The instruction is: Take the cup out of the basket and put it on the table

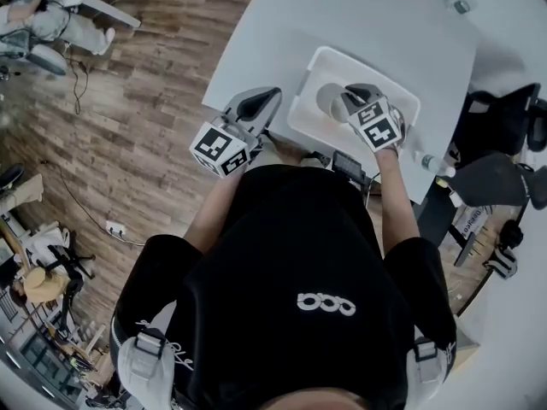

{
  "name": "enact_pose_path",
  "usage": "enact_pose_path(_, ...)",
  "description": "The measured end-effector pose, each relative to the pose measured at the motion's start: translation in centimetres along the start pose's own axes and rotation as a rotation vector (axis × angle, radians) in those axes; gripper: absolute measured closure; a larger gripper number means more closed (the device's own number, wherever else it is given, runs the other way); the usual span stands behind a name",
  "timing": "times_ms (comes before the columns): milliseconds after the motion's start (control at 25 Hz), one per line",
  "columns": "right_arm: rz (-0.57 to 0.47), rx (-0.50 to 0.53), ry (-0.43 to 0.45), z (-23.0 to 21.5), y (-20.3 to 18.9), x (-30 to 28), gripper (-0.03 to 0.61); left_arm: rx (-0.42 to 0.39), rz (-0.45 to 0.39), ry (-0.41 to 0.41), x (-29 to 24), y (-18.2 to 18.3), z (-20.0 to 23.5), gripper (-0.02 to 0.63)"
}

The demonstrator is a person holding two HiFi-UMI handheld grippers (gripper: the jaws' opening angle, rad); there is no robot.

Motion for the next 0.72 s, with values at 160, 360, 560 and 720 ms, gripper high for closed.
enact_pose_path(160,-0.054,-0.055,-0.073,0.2,-0.3,4.2,0.531,-0.005,0.025,-0.041,-1.4,-0.2,-0.5,0.606)
enact_pose_path(360,-0.068,-0.067,-0.102,0.0,-0.9,5.7,0.531,-0.016,0.041,-0.064,-2.5,-0.8,-1.0,0.606)
enact_pose_path(560,-0.092,-0.035,-0.095,-0.5,0.8,5.3,0.532,-0.028,0.021,-0.037,-1.7,-0.4,-0.8,0.606)
enact_pose_path(720,-0.122,0.026,-0.064,-0.6,3.6,4.0,0.532,-0.021,-0.009,0.025,0.4,-0.6,0.0,0.606)
Point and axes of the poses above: the fingertips, and each gripper's own axes: x backward along the fingers, z to its left, y out of its top, the point moved 10 cm from there along x, backward along the fingers, and after that the axes turned 12 degrees about x, right-handed, at the moved point
